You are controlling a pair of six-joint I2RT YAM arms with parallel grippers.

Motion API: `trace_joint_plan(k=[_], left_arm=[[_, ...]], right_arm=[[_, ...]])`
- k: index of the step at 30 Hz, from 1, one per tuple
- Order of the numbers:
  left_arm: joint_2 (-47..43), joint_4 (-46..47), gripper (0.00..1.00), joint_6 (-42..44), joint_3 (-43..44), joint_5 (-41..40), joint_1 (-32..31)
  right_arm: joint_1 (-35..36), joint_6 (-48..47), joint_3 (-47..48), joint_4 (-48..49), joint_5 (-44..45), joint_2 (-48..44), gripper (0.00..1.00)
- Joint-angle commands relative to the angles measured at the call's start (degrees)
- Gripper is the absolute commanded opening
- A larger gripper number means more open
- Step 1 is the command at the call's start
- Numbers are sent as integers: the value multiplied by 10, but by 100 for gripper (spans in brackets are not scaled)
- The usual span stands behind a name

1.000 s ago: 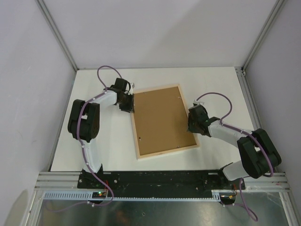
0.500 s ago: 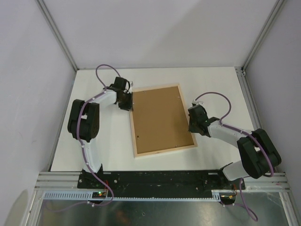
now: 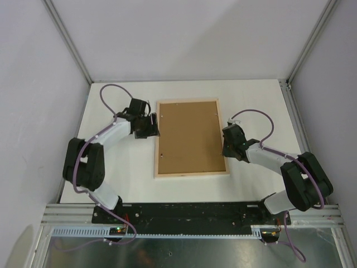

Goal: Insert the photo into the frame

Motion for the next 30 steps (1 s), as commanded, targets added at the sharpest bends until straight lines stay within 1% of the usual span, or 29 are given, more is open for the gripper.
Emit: trace_joint_plan(k=[1, 5, 8, 19, 23, 27, 30], left_arm=[[-66, -5, 69, -58, -73, -56, -37], [-76, -4, 70, -59, -100, -45, -79], [-70, -1, 70, -69, -109, -42, -98], [-48, 6, 68, -73, -118, -43, -113], [-45, 6, 67, -77, -125, -54, -119], [-42, 7, 64, -84, -133, -64, -122], [-39, 8, 60, -87, -136, -80, -125]], right_arm=[[0, 16, 1, 2, 6, 10, 5], [1, 16, 1, 3, 5, 12, 5], [1, 16, 1, 2, 4, 13, 4], [1, 16, 1, 3, 1, 14, 4], [1, 17, 1, 6, -2, 17, 3], [2, 17, 1, 6, -4, 17, 3], [2, 16, 1, 8, -6, 18, 3]])
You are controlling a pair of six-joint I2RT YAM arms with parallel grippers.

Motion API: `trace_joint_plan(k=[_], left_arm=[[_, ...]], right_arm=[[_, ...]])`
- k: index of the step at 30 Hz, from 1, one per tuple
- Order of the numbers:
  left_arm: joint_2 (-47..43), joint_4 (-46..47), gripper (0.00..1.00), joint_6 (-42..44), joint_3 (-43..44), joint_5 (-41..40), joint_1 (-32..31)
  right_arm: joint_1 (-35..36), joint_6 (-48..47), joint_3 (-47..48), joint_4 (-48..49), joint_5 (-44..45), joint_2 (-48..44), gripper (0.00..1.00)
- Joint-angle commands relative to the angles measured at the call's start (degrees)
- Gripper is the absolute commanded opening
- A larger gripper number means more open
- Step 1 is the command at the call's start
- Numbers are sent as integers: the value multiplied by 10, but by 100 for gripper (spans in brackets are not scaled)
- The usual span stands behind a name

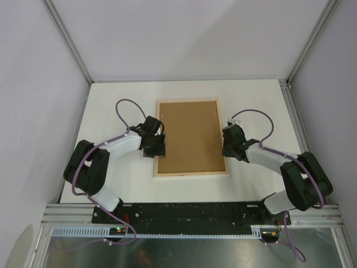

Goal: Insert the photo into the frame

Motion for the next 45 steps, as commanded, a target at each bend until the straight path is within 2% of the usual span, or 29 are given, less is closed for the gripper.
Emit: trace_joint_plan(k=[1, 9, 22, 33, 37, 42, 45], left_arm=[[5, 10, 59, -13, -5, -34, -9], [15, 11, 51, -24, -8, -65, -15], [31, 19, 52, -67, 6, -107, -12], [41, 20, 47, -70, 2, -123, -6], [40, 21, 40, -72, -3, -128, -6], [32, 23, 20, -82, -17, -135, -2], [28, 23, 12, -88, -23, -139, 0]], right_arm=[[2, 15, 1, 4, -5, 17, 3], [2, 14, 1, 6, -7, 16, 4], [3, 14, 2, 0, -6, 12, 2], [4, 15, 2, 0, -6, 14, 1], [5, 15, 2, -1, -6, 14, 0], [7, 16, 1, -3, -5, 12, 0], [8, 17, 2, -3, -4, 11, 0]])
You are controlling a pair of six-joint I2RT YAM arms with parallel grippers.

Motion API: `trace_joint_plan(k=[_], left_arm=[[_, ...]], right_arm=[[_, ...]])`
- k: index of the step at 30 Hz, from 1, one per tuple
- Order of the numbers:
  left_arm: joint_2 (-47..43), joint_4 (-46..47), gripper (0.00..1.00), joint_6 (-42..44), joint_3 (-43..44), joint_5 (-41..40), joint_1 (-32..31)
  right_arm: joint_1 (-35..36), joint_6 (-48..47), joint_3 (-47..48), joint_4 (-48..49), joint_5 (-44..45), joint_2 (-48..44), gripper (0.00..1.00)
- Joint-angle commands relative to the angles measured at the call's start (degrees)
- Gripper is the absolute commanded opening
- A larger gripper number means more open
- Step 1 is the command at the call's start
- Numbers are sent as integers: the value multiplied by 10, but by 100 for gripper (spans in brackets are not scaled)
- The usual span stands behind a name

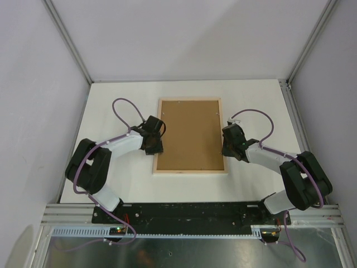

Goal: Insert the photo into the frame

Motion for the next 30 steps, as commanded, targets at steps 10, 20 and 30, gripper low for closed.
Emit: trace_joint_plan(k=[10, 20, 30], left_arm=[[-14, 20, 12, -58, -56, -19, 39], [-9, 48, 20, -74, -67, 20, 61], [-29, 48, 16, -52, -67, 20, 61]], right_arm=[[9, 14, 2, -12, -1, 10, 0], [12, 14, 2, -11, -1, 12, 0], [11, 14, 2, -6, -4, 13, 0]])
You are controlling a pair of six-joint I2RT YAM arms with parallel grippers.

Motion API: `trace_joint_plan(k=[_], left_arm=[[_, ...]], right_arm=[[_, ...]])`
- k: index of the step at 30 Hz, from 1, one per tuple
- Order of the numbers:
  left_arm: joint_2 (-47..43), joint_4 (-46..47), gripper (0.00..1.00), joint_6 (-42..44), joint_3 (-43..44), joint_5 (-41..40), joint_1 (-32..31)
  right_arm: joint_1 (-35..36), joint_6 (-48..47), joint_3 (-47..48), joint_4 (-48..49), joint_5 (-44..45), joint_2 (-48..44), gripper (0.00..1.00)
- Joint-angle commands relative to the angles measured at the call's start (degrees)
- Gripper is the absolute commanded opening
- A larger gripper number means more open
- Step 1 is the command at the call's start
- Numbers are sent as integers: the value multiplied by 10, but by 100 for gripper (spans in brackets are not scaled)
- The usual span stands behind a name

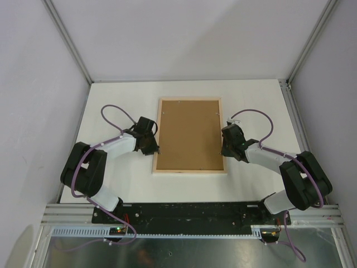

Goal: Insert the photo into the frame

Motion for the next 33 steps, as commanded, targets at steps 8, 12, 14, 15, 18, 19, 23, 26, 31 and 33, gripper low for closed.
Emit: trace_joint_plan(k=[8, 12, 14, 15, 18, 19, 23, 26, 31, 33], left_arm=[[-5, -12, 20, 36, 0, -19, 8], [-9, -12, 19, 43, 4, -19, 10], [-9, -12, 17, 47, 6, -18, 11], [-10, -12, 17, 49, 6, -19, 12], [-12, -12, 17, 55, 8, -20, 13], [-13, -12, 16, 58, 9, -20, 13], [-15, -12, 14, 73, 13, -20, 16], [-16, -12, 13, 84, 16, -15, 17], [-16, -15, 14, 102, 22, -9, 18], [-18, -16, 16, 106, 27, -6, 18]], right_arm=[[6, 12, 7, -12, -7, 9, 0], [6, 12, 8, -15, -7, 8, 0], [6, 13, 9, -16, -8, 9, 0], [6, 14, 10, -16, -7, 8, 0], [7, 15, 14, -20, -6, 6, 0], [7, 14, 15, -21, -5, 5, 1], [5, 12, 22, -27, -2, 3, 12], [-1, 8, 29, -28, -2, 5, 25], [-19, 2, 47, -26, -9, 14, 43], [-26, 0, 55, -23, -11, 21, 46]])
